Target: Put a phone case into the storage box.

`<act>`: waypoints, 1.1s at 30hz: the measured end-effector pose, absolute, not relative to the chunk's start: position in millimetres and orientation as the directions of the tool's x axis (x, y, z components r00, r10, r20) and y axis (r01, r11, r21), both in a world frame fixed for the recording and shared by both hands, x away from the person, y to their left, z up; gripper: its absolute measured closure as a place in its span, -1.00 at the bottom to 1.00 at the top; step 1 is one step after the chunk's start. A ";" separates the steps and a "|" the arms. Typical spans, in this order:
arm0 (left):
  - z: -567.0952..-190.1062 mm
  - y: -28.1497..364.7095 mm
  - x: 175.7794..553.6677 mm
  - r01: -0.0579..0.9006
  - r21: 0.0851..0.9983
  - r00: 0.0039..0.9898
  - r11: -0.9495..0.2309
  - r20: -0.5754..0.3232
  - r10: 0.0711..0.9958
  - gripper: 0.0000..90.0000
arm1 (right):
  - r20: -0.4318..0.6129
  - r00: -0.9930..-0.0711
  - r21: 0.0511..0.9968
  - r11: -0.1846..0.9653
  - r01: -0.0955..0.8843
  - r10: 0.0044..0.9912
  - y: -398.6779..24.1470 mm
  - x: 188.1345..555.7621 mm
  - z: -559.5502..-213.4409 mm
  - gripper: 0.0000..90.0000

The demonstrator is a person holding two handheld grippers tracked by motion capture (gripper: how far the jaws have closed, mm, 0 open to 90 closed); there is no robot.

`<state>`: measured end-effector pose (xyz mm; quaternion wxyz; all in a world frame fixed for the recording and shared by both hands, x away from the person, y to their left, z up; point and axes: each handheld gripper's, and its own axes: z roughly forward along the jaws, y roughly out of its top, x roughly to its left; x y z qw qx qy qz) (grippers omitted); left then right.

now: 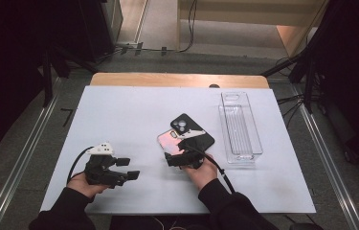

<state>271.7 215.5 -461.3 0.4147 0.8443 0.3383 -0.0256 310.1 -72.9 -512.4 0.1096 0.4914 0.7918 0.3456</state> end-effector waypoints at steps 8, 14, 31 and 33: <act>-461.3 215.4 271.8 0.592 0.683 0.771 -0.429 -0.323 0.550 -0.34 | 0.120 -0.502 0.677 0.299 0.673 0.857 -69.6 306.6 -515.8 -0.87; -461.2 215.1 271.6 0.591 0.682 0.771 -0.430 -0.322 0.549 -0.34 | 0.033 -0.507 0.684 0.350 0.640 0.862 -62.8 302.3 -518.9 -0.86; -461.2 215.1 271.5 0.593 0.681 0.769 -0.429 -0.323 0.551 -0.34 | 0.030 -0.495 0.698 0.336 0.632 0.868 -64.7 301.1 -518.8 -0.67; -461.2 215.2 271.6 0.594 0.681 0.769 -0.428 -0.324 0.551 -0.34 | 0.034 -0.498 0.698 0.336 0.633 0.867 -65.1 301.0 -518.6 -0.67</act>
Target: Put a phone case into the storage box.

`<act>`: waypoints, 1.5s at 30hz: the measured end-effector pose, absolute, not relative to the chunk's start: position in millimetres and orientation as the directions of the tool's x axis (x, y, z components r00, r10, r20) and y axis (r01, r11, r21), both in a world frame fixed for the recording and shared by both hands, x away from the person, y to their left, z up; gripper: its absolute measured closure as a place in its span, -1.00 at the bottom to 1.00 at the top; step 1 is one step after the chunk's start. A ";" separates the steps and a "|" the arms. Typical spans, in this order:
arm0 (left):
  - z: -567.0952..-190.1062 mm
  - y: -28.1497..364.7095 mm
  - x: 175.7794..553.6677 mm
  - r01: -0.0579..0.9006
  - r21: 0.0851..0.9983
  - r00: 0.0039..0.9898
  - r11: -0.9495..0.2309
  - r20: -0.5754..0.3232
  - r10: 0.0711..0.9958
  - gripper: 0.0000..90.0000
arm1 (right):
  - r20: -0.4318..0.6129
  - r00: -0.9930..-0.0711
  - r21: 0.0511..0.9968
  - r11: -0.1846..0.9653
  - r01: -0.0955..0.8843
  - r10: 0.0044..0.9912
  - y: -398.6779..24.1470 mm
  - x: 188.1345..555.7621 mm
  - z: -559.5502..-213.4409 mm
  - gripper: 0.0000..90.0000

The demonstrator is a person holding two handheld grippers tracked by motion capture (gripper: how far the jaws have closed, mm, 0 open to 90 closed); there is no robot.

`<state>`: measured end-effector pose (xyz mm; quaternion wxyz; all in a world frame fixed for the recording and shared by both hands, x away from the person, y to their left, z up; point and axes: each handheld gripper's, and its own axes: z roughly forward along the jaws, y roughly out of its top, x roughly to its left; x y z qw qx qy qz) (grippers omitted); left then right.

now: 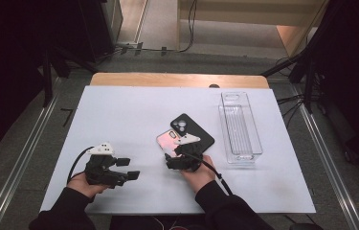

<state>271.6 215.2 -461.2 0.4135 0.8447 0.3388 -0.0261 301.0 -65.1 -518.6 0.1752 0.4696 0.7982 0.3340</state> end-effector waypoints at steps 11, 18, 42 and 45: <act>-461.1 215.4 272.3 0.596 0.678 0.768 -0.430 -0.325 0.552 -0.34 | 0.066 -0.524 0.713 0.327 0.620 0.849 -69.4 302.9 -510.1 -0.67; -461.0 215.1 272.5 0.599 0.676 0.766 -0.428 -0.330 0.552 -0.34 | 0.074 -0.561 0.733 0.336 0.591 0.825 -72.0 304.0 -485.5 -0.67; -437.0 201.3 277.6 0.660 0.675 0.711 -0.330 -0.420 0.563 -0.47 | 0.165 -0.595 0.771 0.273 0.576 0.787 -114.9 287.4 -438.1 -0.67; -432.8 194.6 279.7 0.666 0.662 0.705 -0.344 -0.408 0.579 -0.46 | 0.183 -0.589 0.776 0.253 0.579 0.787 -118.9 283.2 -436.8 -0.67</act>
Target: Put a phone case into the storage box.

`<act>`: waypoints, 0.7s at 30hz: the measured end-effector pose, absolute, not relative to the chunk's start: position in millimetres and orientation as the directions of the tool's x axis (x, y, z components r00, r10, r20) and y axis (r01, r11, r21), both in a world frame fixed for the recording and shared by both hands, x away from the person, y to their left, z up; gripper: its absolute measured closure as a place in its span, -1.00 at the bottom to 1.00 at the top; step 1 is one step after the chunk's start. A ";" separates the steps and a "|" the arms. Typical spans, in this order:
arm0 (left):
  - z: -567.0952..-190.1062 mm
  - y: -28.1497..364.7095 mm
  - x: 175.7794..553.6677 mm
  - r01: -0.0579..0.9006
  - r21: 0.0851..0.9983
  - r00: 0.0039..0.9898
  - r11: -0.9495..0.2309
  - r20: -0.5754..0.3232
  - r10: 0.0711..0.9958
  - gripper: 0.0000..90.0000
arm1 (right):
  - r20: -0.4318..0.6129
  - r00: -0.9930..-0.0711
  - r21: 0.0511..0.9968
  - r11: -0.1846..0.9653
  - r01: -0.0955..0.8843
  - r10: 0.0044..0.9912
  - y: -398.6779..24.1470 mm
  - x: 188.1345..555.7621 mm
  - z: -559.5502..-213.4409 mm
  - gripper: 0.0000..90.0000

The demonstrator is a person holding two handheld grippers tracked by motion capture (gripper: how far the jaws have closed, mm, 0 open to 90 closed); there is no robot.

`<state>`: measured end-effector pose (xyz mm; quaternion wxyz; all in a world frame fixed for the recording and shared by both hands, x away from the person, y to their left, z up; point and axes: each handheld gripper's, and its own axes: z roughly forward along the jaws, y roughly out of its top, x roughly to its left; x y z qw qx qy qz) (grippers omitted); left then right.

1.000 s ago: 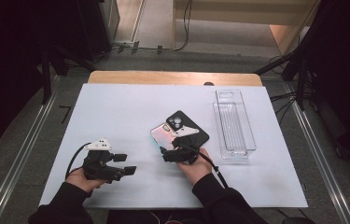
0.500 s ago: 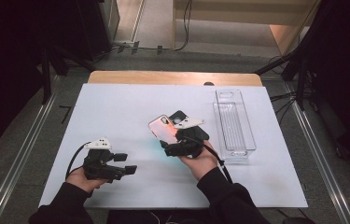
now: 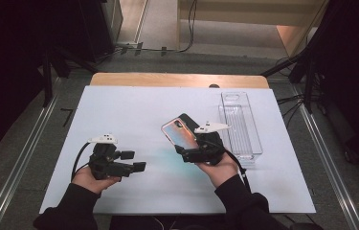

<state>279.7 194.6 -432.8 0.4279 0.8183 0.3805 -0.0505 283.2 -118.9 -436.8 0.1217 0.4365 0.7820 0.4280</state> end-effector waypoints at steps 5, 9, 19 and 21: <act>-430.6 186.8 286.4 0.708 0.618 0.673 -0.341 -0.446 0.591 -0.45 | 0.214 -0.580 0.770 0.229 0.595 0.786 -120.9 279.9 -439.3 -0.67; -424.5 181.8 292.5 0.726 0.608 0.656 -0.320 -0.475 0.586 -0.45 | 0.225 -0.576 0.773 0.216 0.596 0.785 -120.3 278.2 -441.0 -0.67; -403.9 166.3 303.9 0.726 0.614 0.653 -0.310 -0.473 0.591 -0.45 | 0.291 -0.538 0.774 0.136 0.619 0.791 -116.8 275.6 -449.9 -0.67; -401.3 162.8 306.7 0.731 0.612 0.645 -0.300 -0.479 0.595 -0.45 | 0.301 -0.531 0.773 0.123 0.623 0.792 -116.7 275.4 -451.2 -0.67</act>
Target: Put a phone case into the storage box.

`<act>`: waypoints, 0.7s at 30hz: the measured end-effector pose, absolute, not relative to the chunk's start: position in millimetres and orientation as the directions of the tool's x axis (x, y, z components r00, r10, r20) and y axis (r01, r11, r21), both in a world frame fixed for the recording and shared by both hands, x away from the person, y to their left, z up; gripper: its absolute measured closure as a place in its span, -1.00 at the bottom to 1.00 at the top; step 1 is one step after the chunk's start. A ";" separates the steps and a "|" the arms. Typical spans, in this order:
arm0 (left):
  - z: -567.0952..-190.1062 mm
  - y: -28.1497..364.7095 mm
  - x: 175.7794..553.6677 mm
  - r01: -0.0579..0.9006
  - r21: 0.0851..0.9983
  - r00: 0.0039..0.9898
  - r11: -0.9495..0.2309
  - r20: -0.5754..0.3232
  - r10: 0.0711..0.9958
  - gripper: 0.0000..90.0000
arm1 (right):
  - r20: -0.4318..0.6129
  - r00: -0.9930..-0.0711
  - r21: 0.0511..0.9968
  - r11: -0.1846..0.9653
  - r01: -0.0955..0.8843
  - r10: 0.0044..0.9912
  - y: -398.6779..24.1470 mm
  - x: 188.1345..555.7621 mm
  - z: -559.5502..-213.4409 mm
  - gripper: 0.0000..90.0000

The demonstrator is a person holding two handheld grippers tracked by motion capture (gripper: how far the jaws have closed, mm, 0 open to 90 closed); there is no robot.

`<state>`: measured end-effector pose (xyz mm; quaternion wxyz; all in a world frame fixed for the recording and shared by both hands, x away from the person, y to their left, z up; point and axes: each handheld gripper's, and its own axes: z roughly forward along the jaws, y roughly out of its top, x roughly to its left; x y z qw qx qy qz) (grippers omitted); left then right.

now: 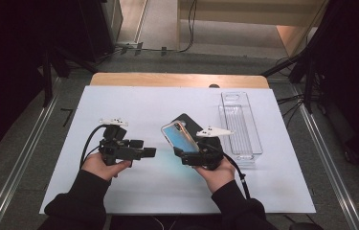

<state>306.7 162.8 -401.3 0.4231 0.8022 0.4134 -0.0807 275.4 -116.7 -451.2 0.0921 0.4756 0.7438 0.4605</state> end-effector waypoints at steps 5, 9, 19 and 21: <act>-395.1 154.3 313.1 0.736 0.611 0.633 -0.291 -0.468 0.616 -0.45 | 0.326 -0.502 0.771 0.082 0.631 0.801 -115.7 273.5 -458.5 -0.67; -394.4 150.1 319.1 0.749 0.604 0.614 -0.272 -0.480 0.627 -0.45 | 0.326 -0.482 0.775 0.062 0.629 0.813 -113.8 272.6 -461.7 -0.67; -394.6 141.7 334.8 0.768 0.597 0.577 -0.234 -0.485 0.657 -0.45 | 0.386 -0.448 0.782 -0.029 0.622 0.806 -103.7 272.2 -468.5 -0.67; -396.4 140.4 337.1 0.776 0.588 0.564 -0.230 -0.482 0.671 -0.45 | 0.391 -0.443 0.786 -0.042 0.617 0.807 -100.7 271.6 -470.0 -0.67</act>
